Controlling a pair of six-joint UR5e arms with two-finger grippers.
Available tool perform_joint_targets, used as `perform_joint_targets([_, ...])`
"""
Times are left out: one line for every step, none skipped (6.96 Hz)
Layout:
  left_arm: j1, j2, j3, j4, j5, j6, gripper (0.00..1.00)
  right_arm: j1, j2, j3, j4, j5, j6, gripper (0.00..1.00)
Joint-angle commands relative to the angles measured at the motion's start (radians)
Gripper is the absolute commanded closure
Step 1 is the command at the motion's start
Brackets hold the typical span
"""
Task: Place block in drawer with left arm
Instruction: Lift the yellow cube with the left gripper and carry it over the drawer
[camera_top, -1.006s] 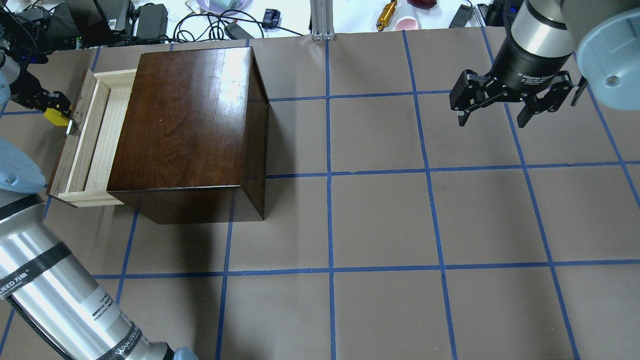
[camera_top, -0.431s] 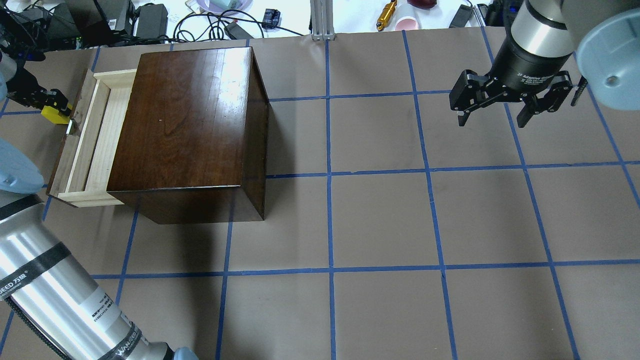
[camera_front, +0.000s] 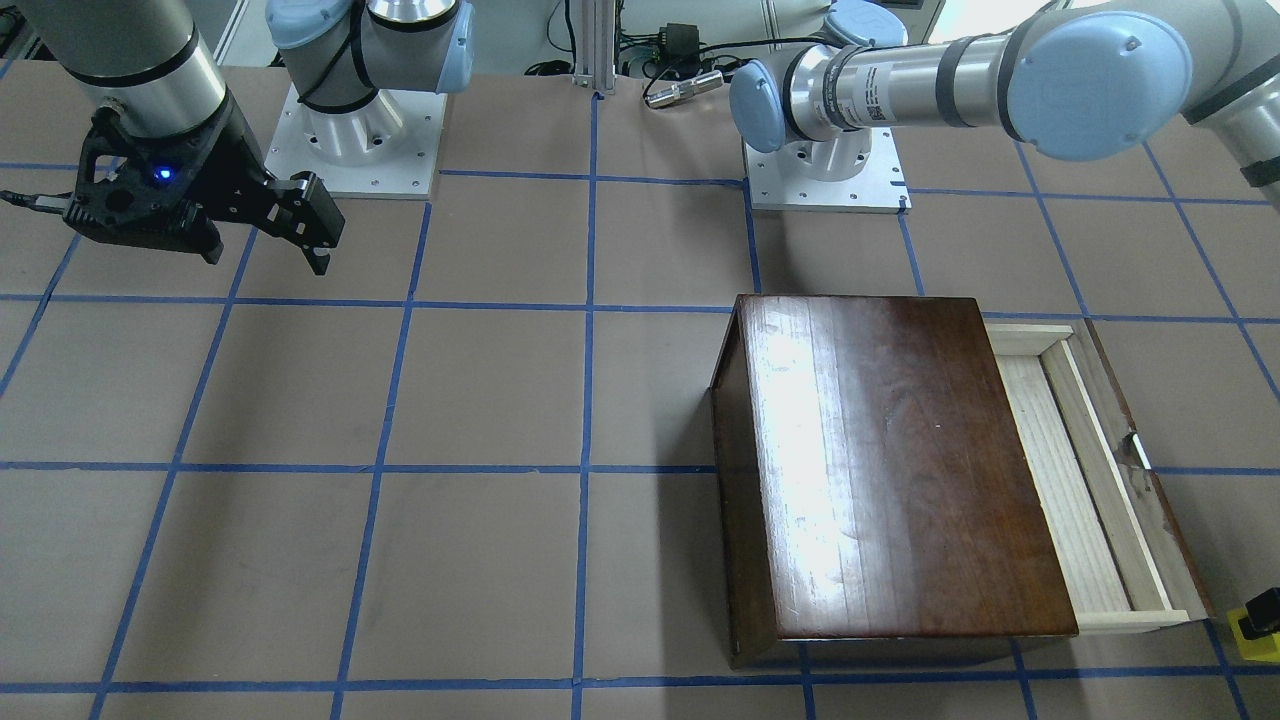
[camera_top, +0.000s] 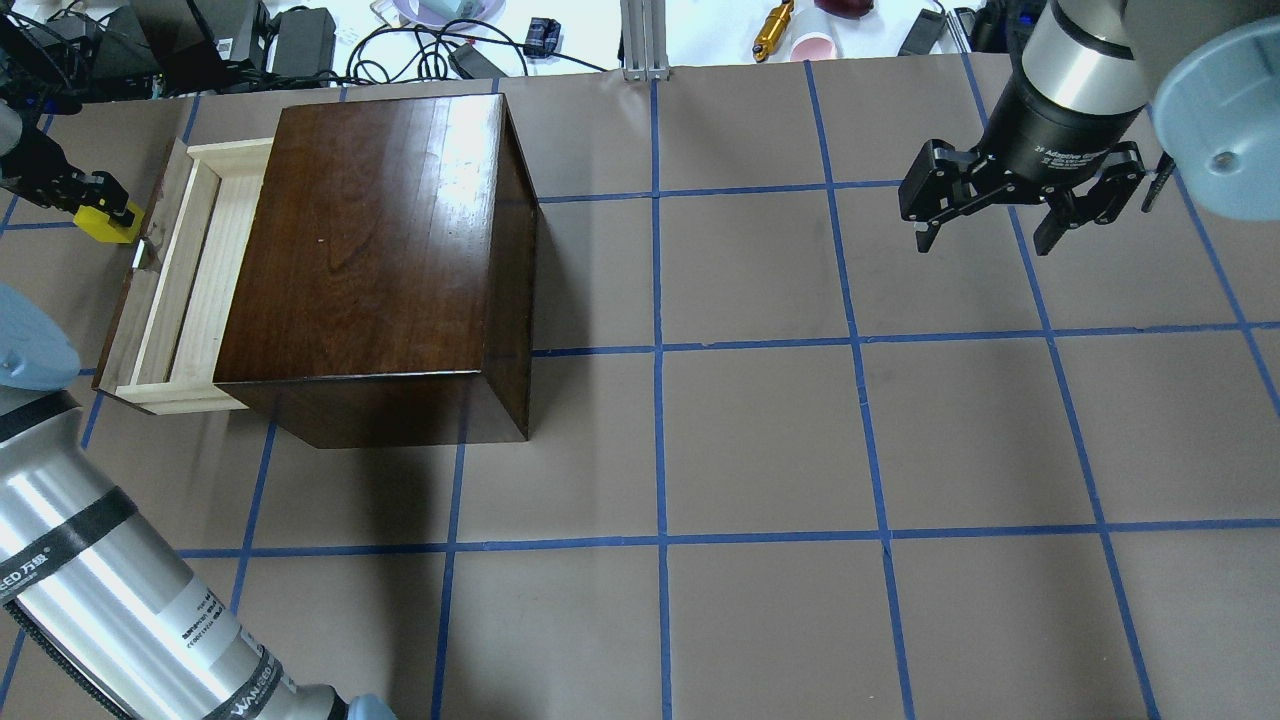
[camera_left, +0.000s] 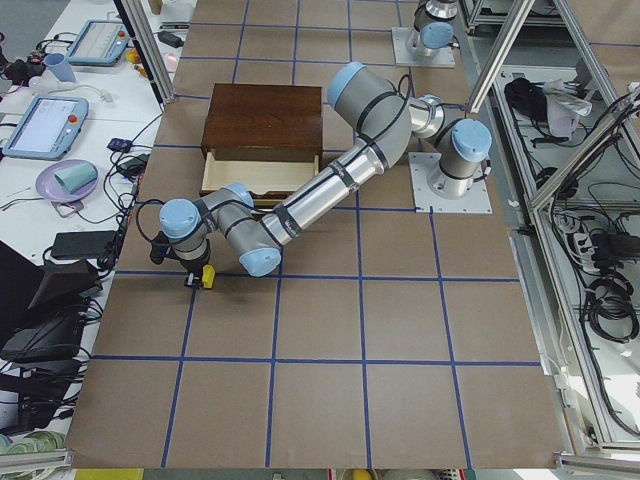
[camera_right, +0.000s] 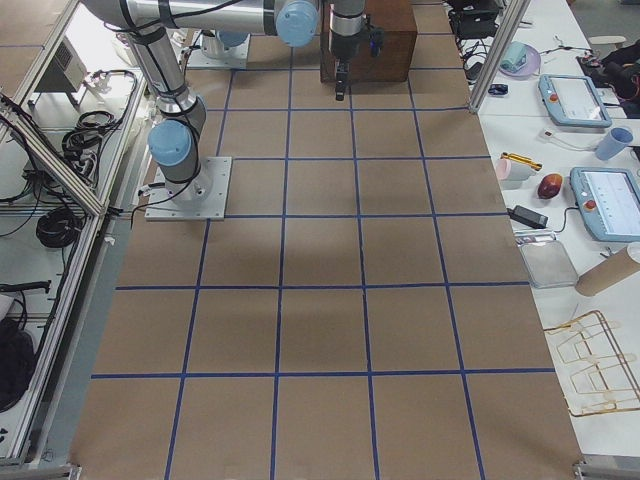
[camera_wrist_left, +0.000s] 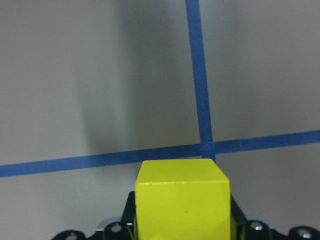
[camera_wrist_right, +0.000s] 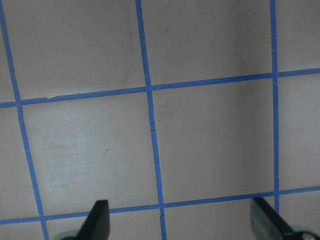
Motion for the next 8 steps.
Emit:
perform_joint_targets([-0.001, 0.084, -0.062, -0.047, 0.001, -0.001, 0.79, 0.0, 0.0, 0.0, 0.0, 0.0, 0.0, 0.0])
perform_joint_targets([-0.003, 0.14, -0.114, -0.049, 0.002, -0.001, 0.79, 0.0, 0.0, 0.0, 0.0, 0.0, 0.0, 0.0])
perform_joint_targets([-0.009, 0.204, -0.165, -0.082, 0.004, -0.004, 0.79, 0.0, 0.0, 0.0, 0.0, 0.0, 0.0, 0.0])
perform_joint_targets([-0.009, 0.267, -0.206, -0.123, 0.005, -0.006, 0.79, 0.0, 0.0, 0.0, 0.0, 0.0, 0.0, 0.0])
perform_joint_targets([-0.01, 0.32, -0.251, -0.153, 0.007, -0.01, 0.8, 0.0, 0.0, 0.0, 0.0, 0.0, 0.0, 0.0])
perform_joint_targets([-0.01, 0.375, -0.295, -0.161, 0.005, -0.012, 0.8, 0.0, 0.0, 0.0, 0.0, 0.0, 0.0, 0.0])
perform_joint_targets([-0.01, 0.421, -0.337, -0.161, 0.005, -0.017, 0.8, 0.0, 0.0, 0.0, 0.0, 0.0, 0.0, 0.0])
perform_joint_targets([-0.01, 0.465, -0.378, -0.161, 0.005, -0.038, 0.8, 0.0, 0.0, 0.0, 0.0, 0.0, 0.0, 0.0])
